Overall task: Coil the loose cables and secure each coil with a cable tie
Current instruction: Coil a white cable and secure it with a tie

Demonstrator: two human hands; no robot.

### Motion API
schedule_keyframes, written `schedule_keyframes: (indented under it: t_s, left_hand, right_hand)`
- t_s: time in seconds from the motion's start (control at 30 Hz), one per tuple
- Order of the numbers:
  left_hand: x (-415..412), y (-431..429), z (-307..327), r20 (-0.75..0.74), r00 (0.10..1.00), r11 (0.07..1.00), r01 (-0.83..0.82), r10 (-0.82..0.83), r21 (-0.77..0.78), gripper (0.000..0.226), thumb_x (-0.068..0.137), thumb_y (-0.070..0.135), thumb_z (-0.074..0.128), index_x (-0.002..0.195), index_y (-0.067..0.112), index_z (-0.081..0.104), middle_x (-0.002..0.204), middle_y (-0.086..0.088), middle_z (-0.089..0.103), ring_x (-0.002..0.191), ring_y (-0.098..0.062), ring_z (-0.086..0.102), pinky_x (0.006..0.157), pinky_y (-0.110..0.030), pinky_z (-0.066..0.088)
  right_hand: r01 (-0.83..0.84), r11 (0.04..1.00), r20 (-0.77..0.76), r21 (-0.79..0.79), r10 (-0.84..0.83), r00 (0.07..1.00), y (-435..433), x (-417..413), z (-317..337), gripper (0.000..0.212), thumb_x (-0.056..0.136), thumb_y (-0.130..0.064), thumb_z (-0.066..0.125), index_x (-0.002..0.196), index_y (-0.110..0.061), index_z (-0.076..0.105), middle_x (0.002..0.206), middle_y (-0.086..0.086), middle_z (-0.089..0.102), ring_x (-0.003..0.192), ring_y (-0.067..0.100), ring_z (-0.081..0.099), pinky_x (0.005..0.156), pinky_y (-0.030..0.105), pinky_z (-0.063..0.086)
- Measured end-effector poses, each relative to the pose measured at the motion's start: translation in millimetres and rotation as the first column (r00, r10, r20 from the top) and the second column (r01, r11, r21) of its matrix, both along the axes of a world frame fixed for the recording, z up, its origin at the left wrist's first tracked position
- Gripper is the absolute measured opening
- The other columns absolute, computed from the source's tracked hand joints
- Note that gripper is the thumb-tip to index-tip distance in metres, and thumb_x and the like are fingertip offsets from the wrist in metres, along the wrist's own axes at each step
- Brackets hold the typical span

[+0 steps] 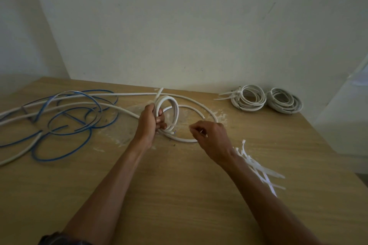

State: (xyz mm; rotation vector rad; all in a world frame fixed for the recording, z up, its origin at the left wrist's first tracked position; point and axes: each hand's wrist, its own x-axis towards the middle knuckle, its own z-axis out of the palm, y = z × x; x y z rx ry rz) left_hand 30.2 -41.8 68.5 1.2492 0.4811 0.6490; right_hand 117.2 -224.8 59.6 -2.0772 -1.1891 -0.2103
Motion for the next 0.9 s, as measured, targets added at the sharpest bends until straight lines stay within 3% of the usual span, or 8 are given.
schedule_keyframes:
  t_s: [0.1,0.23,0.4,0.6,0.9]
  left_hand:
    - [-0.7,-1.0,1.8,-0.033,0.997,0.994,0.077,-0.075,0.082,0.044,0.109,0.025,0.023,0.071,0.015,0.043,0.048,0.008,0.032,0.042,-0.008,0.026,0.049,-0.026,0.030]
    - [-2.4,-18.2,4.5,-0.124,0.986,0.960,0.140,-0.113,0.243,0.050,0.109,0.026,0.028,0.065,0.014,0.047,0.051,0.002,0.035,0.046,-0.015,0.027,0.046,-0.025,0.025]
    - [-3.1,-30.6,-2.3,-0.091,0.995,0.863,0.083,-0.044,0.499,0.058,0.110,0.039,0.034,0.072,0.005,0.062,0.054,0.001,0.049,0.047,-0.015,0.045,0.052,-0.034,0.038]
    - [-1.1,-25.9,-5.1,-0.048,0.998,0.890,0.065,-0.049,0.451,0.038,0.109,0.034,0.042,0.086,0.006,0.053,0.061,-0.001,0.046,0.051,-0.012,0.044,0.051,-0.031,0.038]
    - [-5.2,-24.5,-1.4,-0.021,0.996,0.928,0.087,-0.085,0.362,0.029,0.109,0.032,0.042,0.084,0.020,0.052,0.058,0.002,0.045,0.049,-0.013,0.040,0.049,-0.030,0.034]
  right_hand:
    - [0.097,0.992,0.156,0.087,-0.110,0.982,7.2,-3.1,-10.4,0.010,0.096,-0.017,0.067,0.096,-0.012,0.075,0.086,0.000,0.071,0.071,0.013,0.062,0.065,0.039,0.056]
    - [0.046,0.955,0.284,0.294,-0.133,0.949,12.7,-11.2,-9.7,0.005,0.092,-0.010,0.071,0.096,-0.009,0.075,0.085,0.002,0.069,0.071,0.016,0.063,0.059,0.033,0.052]
    - [-0.091,0.914,0.372,0.396,-0.069,0.926,13.2,-17.0,-11.6,0.005,0.091,-0.008,0.074,0.096,-0.006,0.075,0.090,0.005,0.073,0.074,0.014,0.067,0.060,0.032,0.056]
    - [-0.109,0.867,0.410,0.485,-0.115,0.905,10.6,-24.5,-7.4,0.012,0.083,-0.002,0.081,0.093,-0.004,0.075,0.092,0.006,0.076,0.080,0.011,0.071,0.068,0.019,0.056]
    - [-0.107,0.838,0.314,0.535,-0.079,0.946,17.9,-29.2,-11.9,0.013,0.083,0.001,0.081,0.092,-0.002,0.073,0.092,0.006,0.074,0.083,0.012,0.070,0.073,0.023,0.058]
